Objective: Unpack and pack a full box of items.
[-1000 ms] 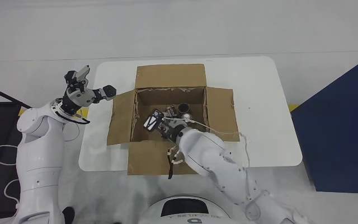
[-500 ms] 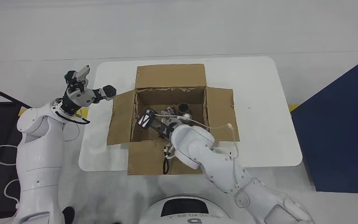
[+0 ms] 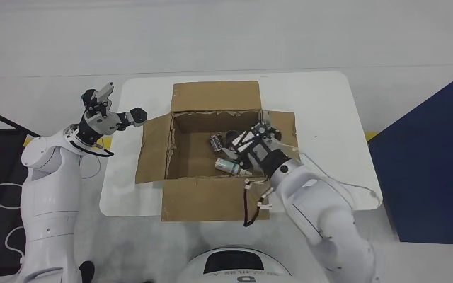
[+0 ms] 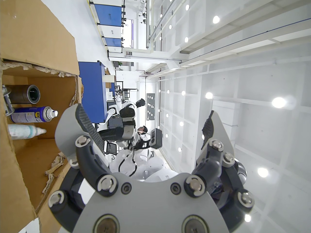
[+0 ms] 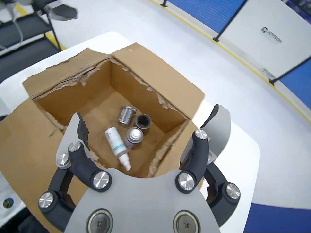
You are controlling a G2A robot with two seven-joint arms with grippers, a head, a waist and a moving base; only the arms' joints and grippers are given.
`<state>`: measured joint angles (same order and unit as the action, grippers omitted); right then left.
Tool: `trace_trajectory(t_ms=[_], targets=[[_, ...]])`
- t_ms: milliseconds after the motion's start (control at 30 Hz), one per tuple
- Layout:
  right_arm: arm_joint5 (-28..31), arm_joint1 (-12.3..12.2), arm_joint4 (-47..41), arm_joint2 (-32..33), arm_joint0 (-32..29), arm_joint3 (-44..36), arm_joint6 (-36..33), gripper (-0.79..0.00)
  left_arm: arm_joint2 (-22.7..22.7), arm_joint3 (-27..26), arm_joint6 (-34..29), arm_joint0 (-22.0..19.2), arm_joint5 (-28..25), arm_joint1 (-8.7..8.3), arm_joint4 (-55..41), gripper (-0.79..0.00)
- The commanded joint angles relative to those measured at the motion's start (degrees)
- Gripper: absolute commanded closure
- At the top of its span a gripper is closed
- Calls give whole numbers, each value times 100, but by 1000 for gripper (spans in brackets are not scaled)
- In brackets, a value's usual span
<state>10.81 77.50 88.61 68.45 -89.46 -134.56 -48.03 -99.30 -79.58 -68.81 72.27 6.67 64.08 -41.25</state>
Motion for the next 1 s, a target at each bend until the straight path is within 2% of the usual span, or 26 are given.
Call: trace_trajectory(t_ms=[0, 167, 333, 400, 467, 533, 633, 700, 800, 967], targets=[[41, -40, -470, 842, -210, 122, 232, -785, 0, 0, 0, 0, 0, 0, 0, -785], [386, -142, -999, 2236, -484, 840, 511, -785, 0, 0, 0, 0, 0, 0, 0, -785], [667, -226, -737, 2814, -498, 1602, 510, -785, 0, 0, 0, 0, 0, 0, 0, -785], [415, -240, -568, 2995, -459, 1901, 526, -785, 0, 0, 0, 0, 0, 0, 0, -785], [199, -246, -416, 3039, -385, 2146, 523, -785, 0, 0, 0, 0, 0, 0, 0, -785], [233, -258, -240, 2954, -295, 2406, 469, -785, 0, 0, 0, 0, 0, 0, 0, -785], [718, -286, 11, 2638, -53, 2842, 261, -785, 0, 0, 0, 0, 0, 0, 0, -785], [1190, -297, -122, 2431, 119, 3104, 318, -785, 0, 0, 0, 0, 0, 0, 0, -785], [2112, -327, -820, 2351, 300, 3488, 717, -785, 0, 0, 0, 0, 0, 0, 0, -785], [2667, -376, -1737, 2552, 424, 3794, 1068, -785, 0, 0, 0, 0, 0, 0, 0, -785]])
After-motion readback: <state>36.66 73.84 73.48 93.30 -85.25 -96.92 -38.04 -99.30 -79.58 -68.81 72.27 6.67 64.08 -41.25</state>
